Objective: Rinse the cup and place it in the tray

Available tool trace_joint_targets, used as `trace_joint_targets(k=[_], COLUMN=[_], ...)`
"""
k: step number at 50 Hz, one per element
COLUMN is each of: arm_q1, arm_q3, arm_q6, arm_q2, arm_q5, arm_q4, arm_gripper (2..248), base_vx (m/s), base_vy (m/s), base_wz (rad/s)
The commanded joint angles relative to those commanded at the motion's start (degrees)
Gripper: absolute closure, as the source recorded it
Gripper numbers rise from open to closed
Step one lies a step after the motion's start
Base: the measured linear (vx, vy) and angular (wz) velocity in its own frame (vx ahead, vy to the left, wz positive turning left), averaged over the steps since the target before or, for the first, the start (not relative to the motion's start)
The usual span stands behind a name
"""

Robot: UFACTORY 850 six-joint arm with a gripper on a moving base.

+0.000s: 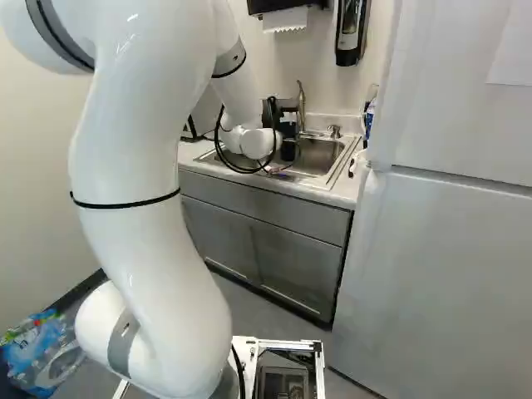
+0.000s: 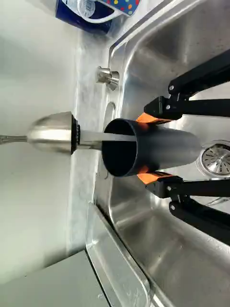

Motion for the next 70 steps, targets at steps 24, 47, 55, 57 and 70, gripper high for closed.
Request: trace_joint_targets(k=[24,47,55,57,70], arm_q1=[0.0,0.0,0.0,0.0,0.0], arm_q3=[0.0,0.0,0.0,0.0,0.0], arm_q6=[0.0,0.0,0.0,0.0,0.0], arm_q2=[0.0,0.0,0.0,0.0,0.0], arm_q5=[0.0,0.0,0.0,0.0,0.0], arm_q4=[0.0,0.0,0.0,0.0,0.0], arm_gripper=[131,131,131,131,131], base_vx=[0.0,0.0,0.0,0.0,0.0], base_vy=[0.0,0.0,0.0,0.0,0.0], base_wz=[0.0,0.0,0.0,0.0,0.0])
